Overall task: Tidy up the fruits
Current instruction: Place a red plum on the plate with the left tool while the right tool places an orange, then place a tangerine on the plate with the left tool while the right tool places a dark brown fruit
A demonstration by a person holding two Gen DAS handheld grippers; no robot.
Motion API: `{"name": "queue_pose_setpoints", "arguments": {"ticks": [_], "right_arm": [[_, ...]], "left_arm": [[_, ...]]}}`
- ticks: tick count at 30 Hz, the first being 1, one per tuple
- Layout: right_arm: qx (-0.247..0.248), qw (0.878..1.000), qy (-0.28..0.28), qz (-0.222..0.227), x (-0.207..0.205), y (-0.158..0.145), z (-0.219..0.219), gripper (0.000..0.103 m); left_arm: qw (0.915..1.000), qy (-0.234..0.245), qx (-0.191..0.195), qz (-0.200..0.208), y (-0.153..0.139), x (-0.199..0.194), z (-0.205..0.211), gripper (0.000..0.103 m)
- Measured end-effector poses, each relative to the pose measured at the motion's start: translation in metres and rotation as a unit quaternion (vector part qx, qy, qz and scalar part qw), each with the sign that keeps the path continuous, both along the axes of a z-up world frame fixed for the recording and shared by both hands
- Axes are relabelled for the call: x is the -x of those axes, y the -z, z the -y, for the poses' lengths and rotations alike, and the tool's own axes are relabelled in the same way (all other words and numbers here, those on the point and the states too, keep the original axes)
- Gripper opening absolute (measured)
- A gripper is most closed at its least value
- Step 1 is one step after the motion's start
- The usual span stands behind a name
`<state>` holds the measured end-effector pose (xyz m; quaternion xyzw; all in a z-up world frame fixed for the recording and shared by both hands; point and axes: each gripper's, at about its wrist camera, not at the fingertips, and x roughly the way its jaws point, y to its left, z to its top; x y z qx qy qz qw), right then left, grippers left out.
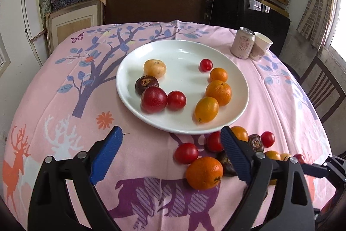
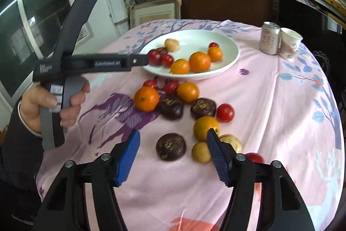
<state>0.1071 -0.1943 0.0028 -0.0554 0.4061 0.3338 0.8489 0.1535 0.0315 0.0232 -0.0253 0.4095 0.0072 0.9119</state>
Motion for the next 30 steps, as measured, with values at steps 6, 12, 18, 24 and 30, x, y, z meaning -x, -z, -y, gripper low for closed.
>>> {"name": "queue_pose_setpoints", "arguments": {"ticks": [6, 12, 18, 24, 30], "right_arm": [[0.022, 0.999, -0.013, -0.026, 0.006, 0.028, -0.020, 0.056], [0.068, 0.998, 0.013, -0.007, -0.004, 0.048, -0.036, 0.054], [0.053, 0.998, 0.007, 0.019, -0.003, 0.044, -0.044, 0.041], [-0.050, 0.998, 0.008, 0.027, -0.004, 0.021, -0.015, 0.041], [-0.098, 0.994, 0.044, 0.037, -0.012, 0.008, 0.013, 0.041]], "left_arm": [[0.9993, 0.008, -0.036, 0.009, -0.006, 0.029, -0.005, 0.089], [0.9993, 0.016, -0.028, -0.017, 0.015, 0.045, -0.007, 0.089], [0.9990, 0.028, -0.012, -0.032, 0.034, 0.045, 0.006, 0.089], [0.9985, 0.039, -0.016, -0.035, 0.043, 0.040, 0.025, 0.089], [0.9973, 0.055, -0.001, -0.048, 0.054, 0.028, 0.041, 0.044]]}}
